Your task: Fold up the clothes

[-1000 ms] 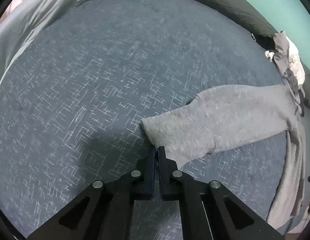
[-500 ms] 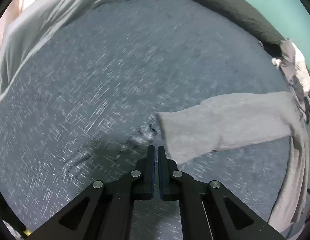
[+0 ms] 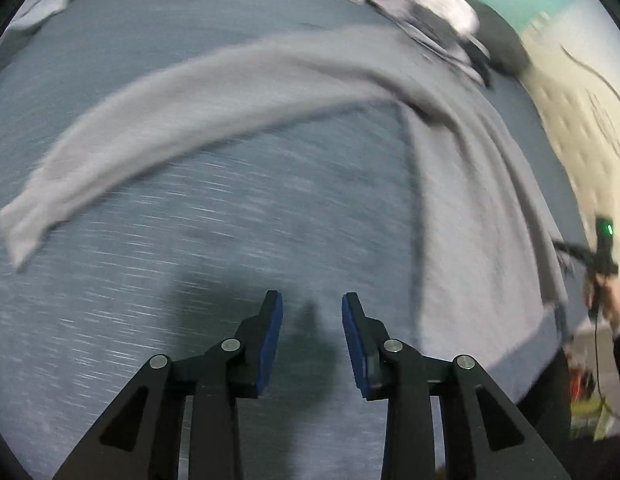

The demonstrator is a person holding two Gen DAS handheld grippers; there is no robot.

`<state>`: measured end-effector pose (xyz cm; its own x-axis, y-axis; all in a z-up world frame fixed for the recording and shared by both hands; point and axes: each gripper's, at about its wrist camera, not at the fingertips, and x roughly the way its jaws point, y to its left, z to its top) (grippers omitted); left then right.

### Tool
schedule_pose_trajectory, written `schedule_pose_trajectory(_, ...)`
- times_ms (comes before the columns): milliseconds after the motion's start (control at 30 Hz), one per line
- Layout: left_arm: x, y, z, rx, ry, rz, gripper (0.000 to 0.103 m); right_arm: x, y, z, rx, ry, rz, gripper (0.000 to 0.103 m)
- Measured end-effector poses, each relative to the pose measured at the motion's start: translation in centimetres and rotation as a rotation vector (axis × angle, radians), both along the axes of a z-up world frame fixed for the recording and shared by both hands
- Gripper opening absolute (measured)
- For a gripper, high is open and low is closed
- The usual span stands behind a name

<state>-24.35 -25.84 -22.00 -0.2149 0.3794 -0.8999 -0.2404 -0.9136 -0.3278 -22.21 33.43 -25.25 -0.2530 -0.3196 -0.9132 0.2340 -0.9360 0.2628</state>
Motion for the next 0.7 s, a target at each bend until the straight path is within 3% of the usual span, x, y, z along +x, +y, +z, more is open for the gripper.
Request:
schedule_pose_trajectory(67,0.9,2.6,-0.7,0.005,-0.016,-0.048,0.043,1.2,0.5,-0.1,-0.014,-0.022,0.007,0.022)
schedule_pose_trajectory(267,3.1,9.4,-3.1,-0.039,-0.05,-0.163,0.044,4.9,1.2,-0.6,-0.01,-0.06,0.04,0.024)
schedule_pose_trajectory(500,5.3,14.1,-3.4,-0.126,-0.015,-0.242,0.044,7.3,1.3,-0.9,-0.01,-0.061,0.042,0.024)
schedule_pose_trajectory(700,5.7,14.8,-4.5,-0.173,-0.022,-0.267,0.044,7.4,1.9,-0.4,-0.023,-0.05,0.034,0.024)
